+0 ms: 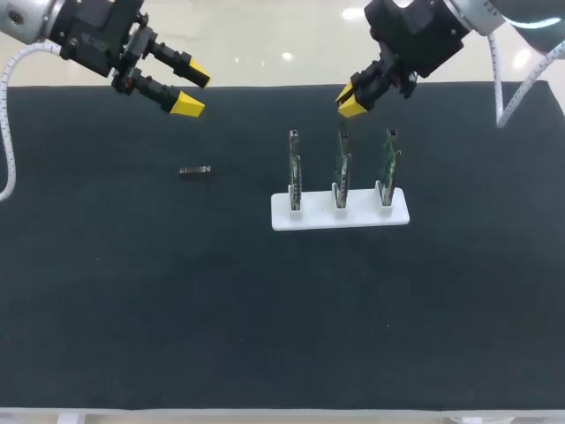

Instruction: Pick up the optical module with the left hand, and insert it into the network port with the right hand.

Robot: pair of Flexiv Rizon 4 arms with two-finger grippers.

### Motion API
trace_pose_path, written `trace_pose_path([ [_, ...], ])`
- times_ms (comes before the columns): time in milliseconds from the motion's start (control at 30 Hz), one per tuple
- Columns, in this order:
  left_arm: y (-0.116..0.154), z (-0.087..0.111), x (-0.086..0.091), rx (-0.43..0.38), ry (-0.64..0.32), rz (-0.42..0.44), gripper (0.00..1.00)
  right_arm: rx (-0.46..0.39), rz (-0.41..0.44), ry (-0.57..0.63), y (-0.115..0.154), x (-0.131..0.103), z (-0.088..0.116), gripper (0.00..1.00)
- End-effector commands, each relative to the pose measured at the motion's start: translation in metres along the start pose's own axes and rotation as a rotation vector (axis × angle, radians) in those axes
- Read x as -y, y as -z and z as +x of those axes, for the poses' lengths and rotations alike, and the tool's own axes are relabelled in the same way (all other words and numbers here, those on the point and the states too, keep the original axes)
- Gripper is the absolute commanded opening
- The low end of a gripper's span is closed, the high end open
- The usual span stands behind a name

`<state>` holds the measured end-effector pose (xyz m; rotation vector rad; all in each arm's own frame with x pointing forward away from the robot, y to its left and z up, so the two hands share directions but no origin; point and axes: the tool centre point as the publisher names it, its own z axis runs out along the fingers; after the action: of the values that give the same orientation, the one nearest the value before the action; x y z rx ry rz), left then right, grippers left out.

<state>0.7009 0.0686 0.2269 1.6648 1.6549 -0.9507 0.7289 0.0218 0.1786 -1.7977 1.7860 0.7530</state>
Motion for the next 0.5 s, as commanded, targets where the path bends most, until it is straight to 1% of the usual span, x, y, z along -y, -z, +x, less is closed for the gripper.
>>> trace_pose_path([
  [33, -0.0002, -0.0004, -0.0008, -0.003, 0.001, 0.001, 1.0, -0.004, -0.005, 0.0, -0.0034, 0.002, 0.0023, 0.0],
  [500, -0.0002, -0.0004, -0.0008, -0.003, 0.001, 0.001, 1.0, -0.022, -0.014, -0.005, 0.004, 0.0016, -0.0014, 0.0],
])
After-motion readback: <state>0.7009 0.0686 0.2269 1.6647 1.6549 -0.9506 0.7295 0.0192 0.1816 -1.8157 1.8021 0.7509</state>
